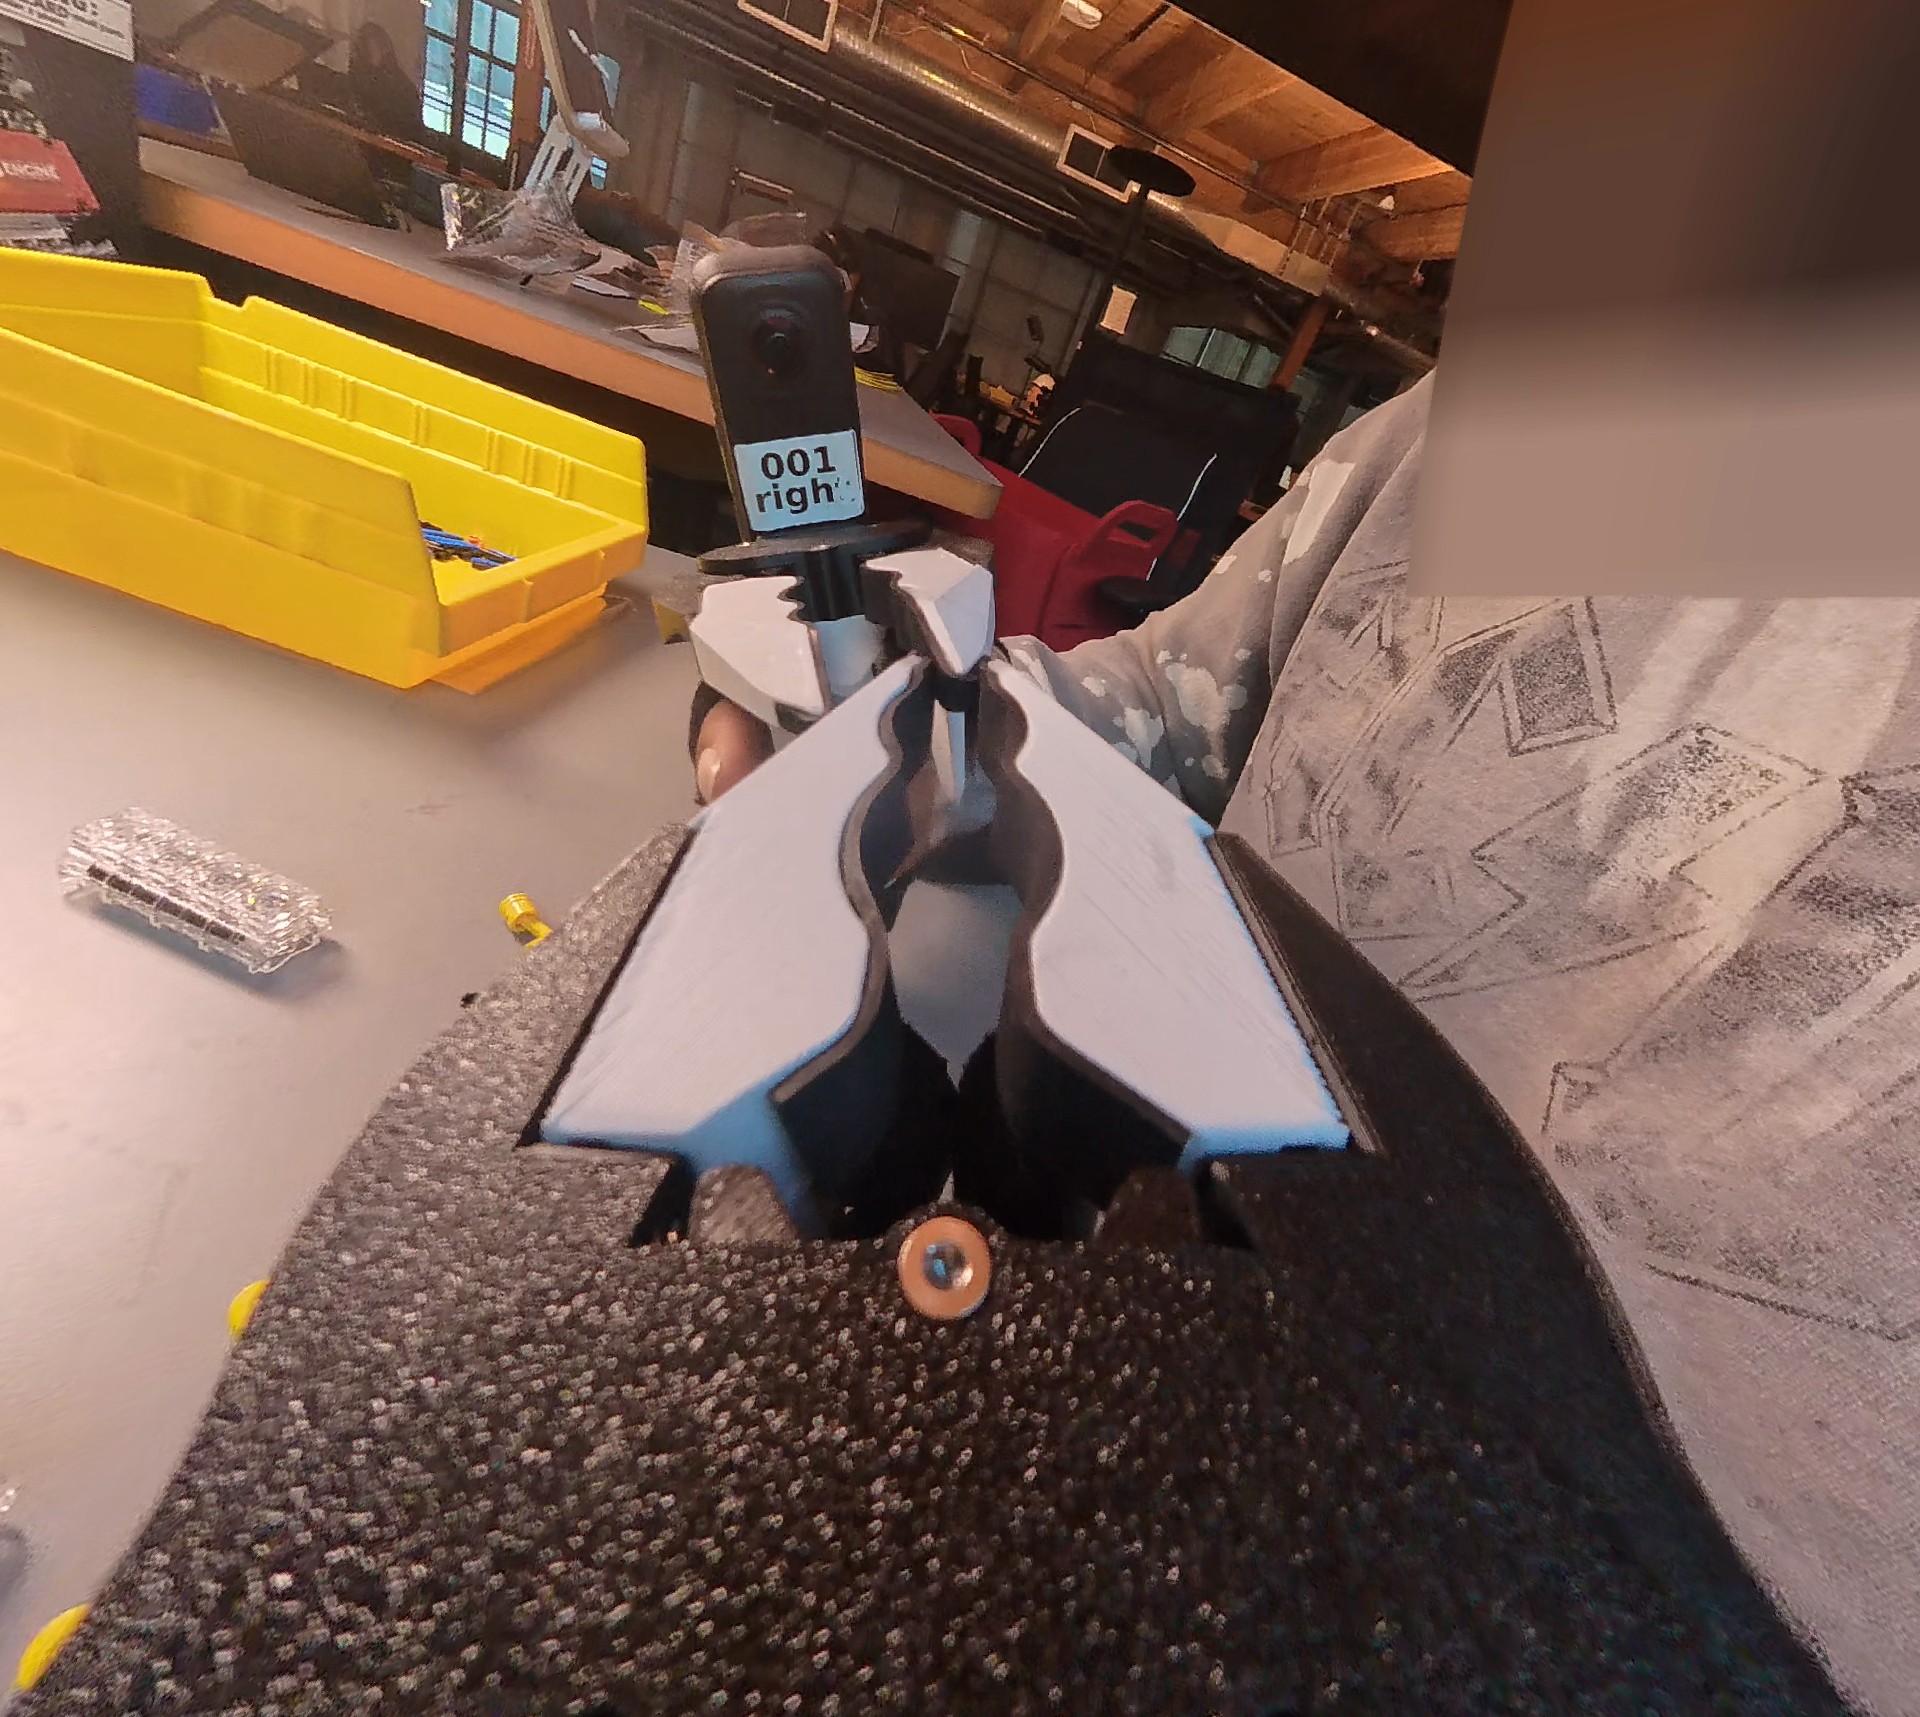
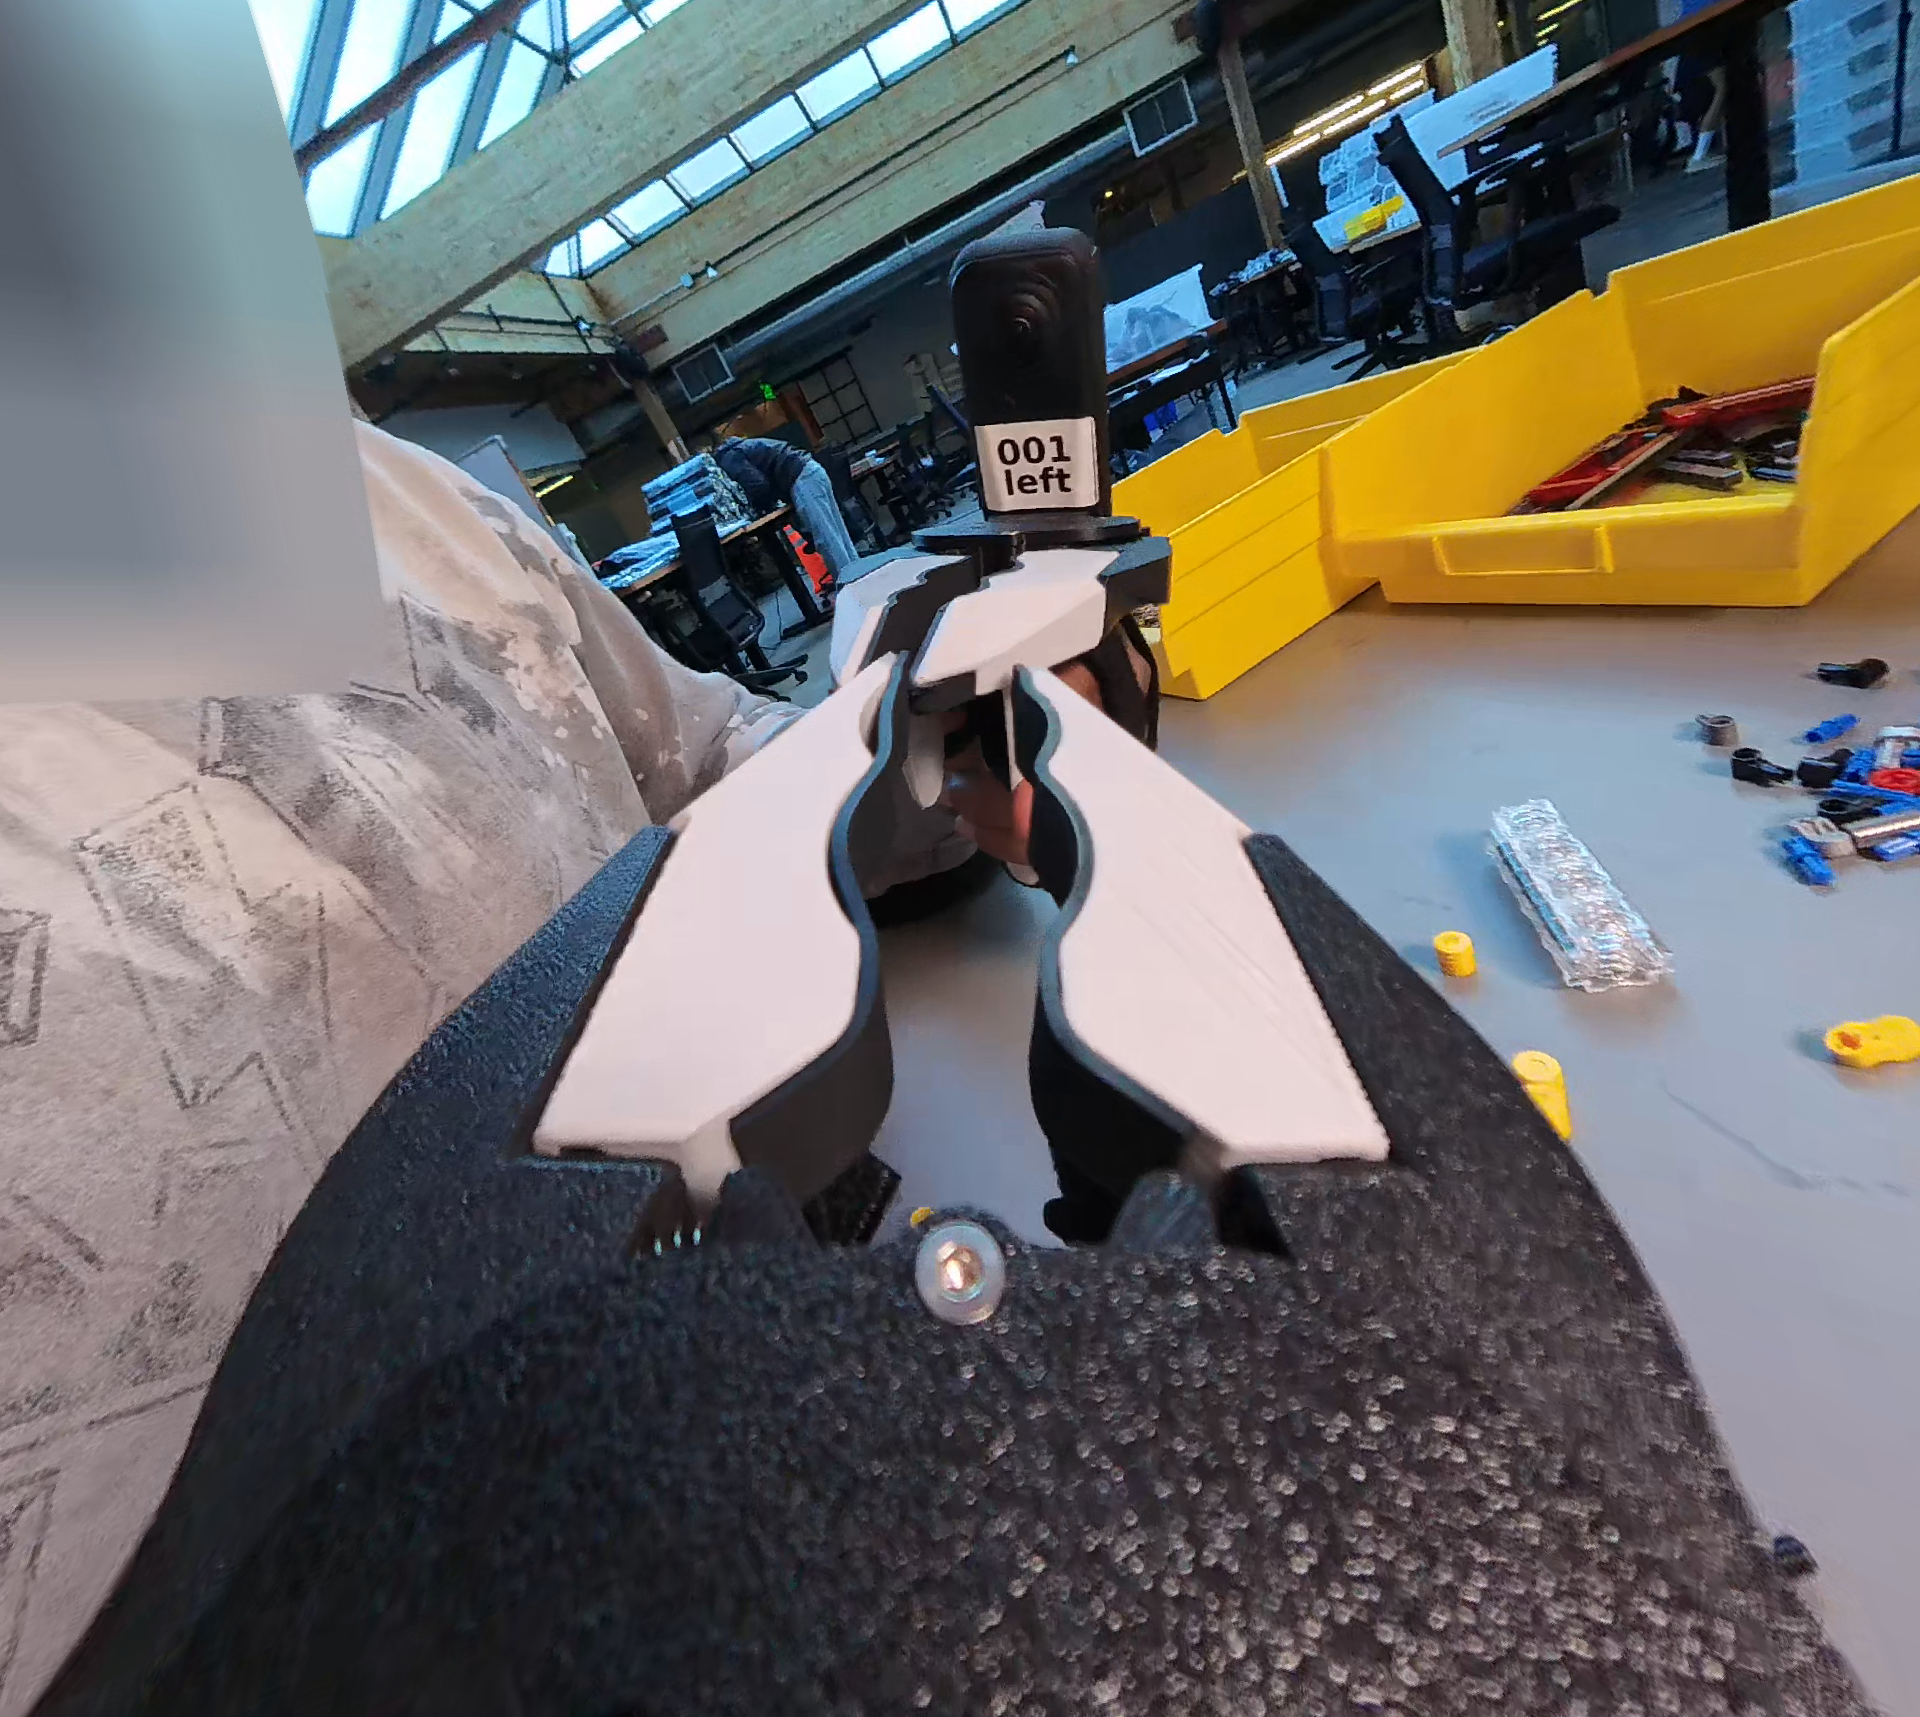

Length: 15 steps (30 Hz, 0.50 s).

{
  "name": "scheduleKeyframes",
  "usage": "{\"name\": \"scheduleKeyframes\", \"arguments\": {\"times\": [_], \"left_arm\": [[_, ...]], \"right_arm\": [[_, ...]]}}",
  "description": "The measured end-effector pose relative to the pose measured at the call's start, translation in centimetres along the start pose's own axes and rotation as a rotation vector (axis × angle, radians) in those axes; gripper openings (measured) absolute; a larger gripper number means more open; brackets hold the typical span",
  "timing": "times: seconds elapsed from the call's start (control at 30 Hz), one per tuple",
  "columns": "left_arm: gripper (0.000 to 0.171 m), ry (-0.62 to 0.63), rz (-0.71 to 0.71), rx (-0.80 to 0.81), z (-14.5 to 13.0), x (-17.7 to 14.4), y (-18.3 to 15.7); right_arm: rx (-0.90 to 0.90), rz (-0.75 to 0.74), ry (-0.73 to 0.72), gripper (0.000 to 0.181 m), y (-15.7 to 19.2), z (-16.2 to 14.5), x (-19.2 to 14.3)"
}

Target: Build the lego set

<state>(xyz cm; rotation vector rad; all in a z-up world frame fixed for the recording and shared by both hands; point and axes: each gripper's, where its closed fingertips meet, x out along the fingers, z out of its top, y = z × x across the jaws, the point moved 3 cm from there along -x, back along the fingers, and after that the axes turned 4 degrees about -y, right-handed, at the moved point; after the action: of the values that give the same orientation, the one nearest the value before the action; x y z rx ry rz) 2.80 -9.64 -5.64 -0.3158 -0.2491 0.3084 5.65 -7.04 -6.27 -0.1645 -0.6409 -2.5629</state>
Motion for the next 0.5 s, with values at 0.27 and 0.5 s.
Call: {"name": "scheduleKeyframes", "arguments": {"times": [0.27, 0.5], "left_arm": [[0.008, 0.007, 0.0, 0.021, -0.3, 0.1, 0.3], [0.031, 0.22, 0.181, 0.16, -0.6, -2.9, 2.6]], "right_arm": [[-0.11, -0.034, 0.01, 0.021, -0.5, 0.0, -0.3], [-0.492, -0.27, 0.244, 0.037, -3.1, 0.2, -2.9]]}}
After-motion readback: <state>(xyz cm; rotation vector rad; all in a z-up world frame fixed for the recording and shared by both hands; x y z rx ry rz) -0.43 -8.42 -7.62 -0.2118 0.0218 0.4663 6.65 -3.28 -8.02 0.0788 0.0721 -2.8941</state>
